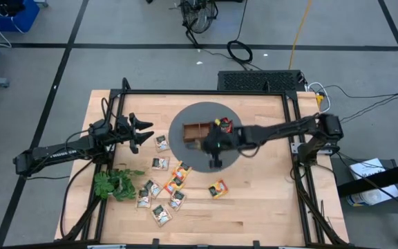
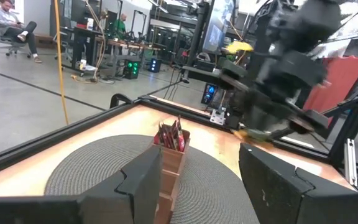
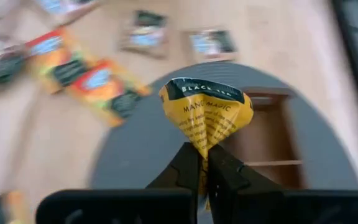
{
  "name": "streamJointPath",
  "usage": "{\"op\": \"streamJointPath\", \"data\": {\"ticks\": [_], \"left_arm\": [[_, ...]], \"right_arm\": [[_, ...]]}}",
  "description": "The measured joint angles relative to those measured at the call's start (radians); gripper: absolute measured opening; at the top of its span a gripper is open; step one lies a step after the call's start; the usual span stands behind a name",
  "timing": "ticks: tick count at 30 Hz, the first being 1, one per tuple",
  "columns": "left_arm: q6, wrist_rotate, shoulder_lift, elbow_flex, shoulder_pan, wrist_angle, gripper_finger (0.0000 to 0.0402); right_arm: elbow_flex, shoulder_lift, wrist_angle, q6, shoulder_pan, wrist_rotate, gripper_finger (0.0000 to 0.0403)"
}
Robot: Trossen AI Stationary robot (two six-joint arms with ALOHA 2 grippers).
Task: Pick & Place Tea
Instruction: Put the yellow tea bag into the middle section of the wooden organizer
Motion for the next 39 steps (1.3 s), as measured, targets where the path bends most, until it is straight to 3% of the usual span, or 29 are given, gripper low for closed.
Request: {"op": "streamJointPath", "data": {"ticks": [6,13,24,34,39], "left_arm": [[0.000,0.000,0.000,0.000,0.000,0.000,0.0214],[0.000,0.000,0.000,0.000,0.000,0.000,0.0214],[0.000,0.000,0.000,0.000,0.000,0.000,0.0214],[0.000,0.000,0.000,0.000,0.000,0.000,0.0214],[0.000,0.000,0.000,0.000,0.000,0.000,0.0214]], "right_arm": [[-0.004,0.022,0.048,-0.019,-0.170,-0.158,0.0003],[-0.080,0.070,0.147,0.001,-0.284,-0.259,0.0002],[-0.190,0.078,0.304,0.029,-0.317,-0.258,0.0032],[-0.231,0.077,0.375,0.066,-0.325,-0.252,0.0032],[-0.230,0.077,0.379,0.085,-0.323,-0.198,0.0062]]}}
